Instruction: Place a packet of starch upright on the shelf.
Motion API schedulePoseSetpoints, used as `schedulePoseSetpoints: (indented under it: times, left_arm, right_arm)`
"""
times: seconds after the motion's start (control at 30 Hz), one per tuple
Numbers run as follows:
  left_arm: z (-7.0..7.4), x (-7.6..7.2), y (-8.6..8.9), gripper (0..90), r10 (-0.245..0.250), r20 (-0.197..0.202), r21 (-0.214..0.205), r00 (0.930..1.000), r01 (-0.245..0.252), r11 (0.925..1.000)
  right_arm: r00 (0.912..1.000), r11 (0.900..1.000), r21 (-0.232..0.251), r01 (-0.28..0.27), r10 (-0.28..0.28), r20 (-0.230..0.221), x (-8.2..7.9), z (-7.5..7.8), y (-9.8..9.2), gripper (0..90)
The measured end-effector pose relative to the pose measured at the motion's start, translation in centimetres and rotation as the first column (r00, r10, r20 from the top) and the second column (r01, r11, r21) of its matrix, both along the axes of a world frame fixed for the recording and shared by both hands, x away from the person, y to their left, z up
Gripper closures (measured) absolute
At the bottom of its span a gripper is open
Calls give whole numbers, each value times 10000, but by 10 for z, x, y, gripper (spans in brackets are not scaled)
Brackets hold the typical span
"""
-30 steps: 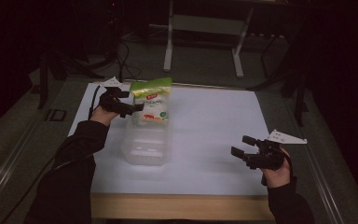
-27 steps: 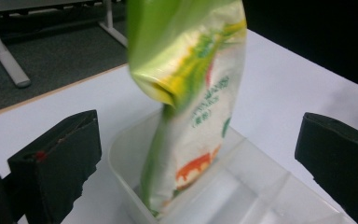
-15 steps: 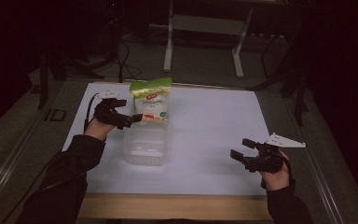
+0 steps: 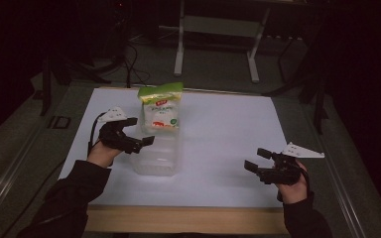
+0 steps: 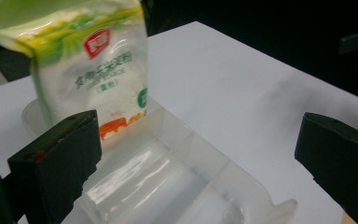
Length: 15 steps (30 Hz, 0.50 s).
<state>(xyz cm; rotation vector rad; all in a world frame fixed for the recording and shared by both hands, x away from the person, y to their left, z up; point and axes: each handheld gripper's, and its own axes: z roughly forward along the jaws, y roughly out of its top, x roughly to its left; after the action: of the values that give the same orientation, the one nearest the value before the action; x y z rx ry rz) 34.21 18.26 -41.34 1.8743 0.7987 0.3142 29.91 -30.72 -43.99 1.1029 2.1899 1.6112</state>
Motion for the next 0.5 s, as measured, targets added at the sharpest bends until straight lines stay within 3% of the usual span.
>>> schedulePoseSetpoints:
  times: [0.3, 0.5]
  left_arm:
    - [5, -32, -27, 9, -872, 286, -118, 9958, 875, 9961]
    - [9, -47, -43, 9, -1286, 314, -488, 9912, 1300, 9903]
  right_arm:
    - [10000, 10000, -44, -20, 20, 18, -2, -1, 2, 141]
    - [10000, 10000, -34, -70, 71, 52, -3, 0, 3, 141]
